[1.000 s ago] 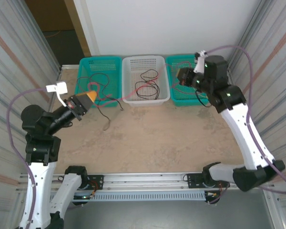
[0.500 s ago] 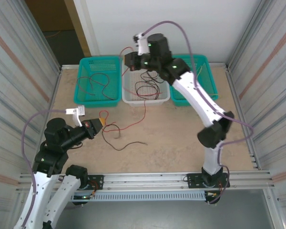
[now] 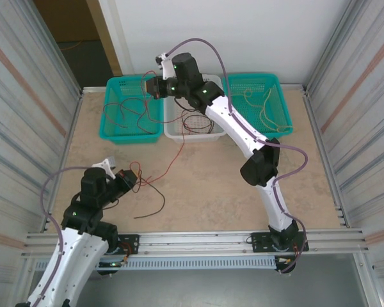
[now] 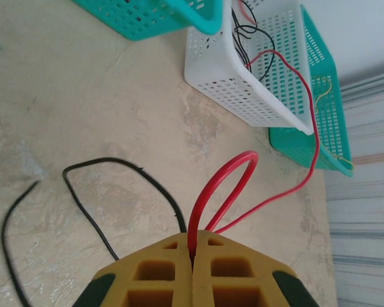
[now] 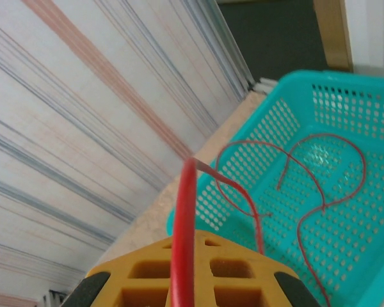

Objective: Untangle the cables

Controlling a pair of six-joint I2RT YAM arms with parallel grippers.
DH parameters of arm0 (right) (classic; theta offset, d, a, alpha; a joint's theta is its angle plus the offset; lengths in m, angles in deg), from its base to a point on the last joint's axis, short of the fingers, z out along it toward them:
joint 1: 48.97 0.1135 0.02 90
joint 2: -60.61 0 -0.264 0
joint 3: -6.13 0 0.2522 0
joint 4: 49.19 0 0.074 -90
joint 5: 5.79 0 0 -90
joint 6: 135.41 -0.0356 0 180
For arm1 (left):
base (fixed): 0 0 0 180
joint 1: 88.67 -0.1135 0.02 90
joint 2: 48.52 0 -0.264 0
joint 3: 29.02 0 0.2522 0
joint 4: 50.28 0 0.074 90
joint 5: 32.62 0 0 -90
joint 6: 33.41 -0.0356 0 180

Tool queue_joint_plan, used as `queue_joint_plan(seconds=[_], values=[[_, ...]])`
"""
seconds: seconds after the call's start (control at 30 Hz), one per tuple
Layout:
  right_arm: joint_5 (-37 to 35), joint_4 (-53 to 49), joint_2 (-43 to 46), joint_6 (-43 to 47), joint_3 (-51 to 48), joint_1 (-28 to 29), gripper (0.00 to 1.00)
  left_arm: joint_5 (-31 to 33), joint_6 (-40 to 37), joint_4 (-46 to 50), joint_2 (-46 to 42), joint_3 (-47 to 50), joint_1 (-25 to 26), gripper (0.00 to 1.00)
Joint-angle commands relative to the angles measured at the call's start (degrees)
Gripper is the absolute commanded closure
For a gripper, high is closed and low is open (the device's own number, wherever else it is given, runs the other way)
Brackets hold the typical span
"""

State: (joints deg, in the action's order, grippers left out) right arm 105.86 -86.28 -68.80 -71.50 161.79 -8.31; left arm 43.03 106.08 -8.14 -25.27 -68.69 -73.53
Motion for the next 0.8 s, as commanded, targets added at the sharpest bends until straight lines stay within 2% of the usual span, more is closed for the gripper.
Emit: queue_joint_plan(seconds=[0.0, 0.07, 0.23, 0.4, 0.77], values=[[6.33, 9.35, -0.39, -2.53, 2.57, -0.23, 1.00, -1.84, 4.08, -5.24, -0.84, 1.85, 0.16, 1.00], [7.37, 13.11, 1.34, -2.47, 0.59, 0.53, 1.00, -2.33, 4.23, -5.33, -0.54, 2.73, 0.24, 1.00], [2.40, 13.30, 4.04, 3.50, 1.35, 3.86, 1.00, -2.75, 5.03, -5.44, -0.83, 4.93, 0.33, 1.00], [1.60, 7.43, -4.00, 0.80, 12.41, 2.63, 1.00, -2.71, 5.35, -4.65, -2.46, 5.33, 0.42, 1.00], [5.80, 12.25, -13.34, -7.22, 10.50, -0.63, 0.96, -3.31, 6.14, -6.93, -1.15, 5.93, 0.64, 1.00]])
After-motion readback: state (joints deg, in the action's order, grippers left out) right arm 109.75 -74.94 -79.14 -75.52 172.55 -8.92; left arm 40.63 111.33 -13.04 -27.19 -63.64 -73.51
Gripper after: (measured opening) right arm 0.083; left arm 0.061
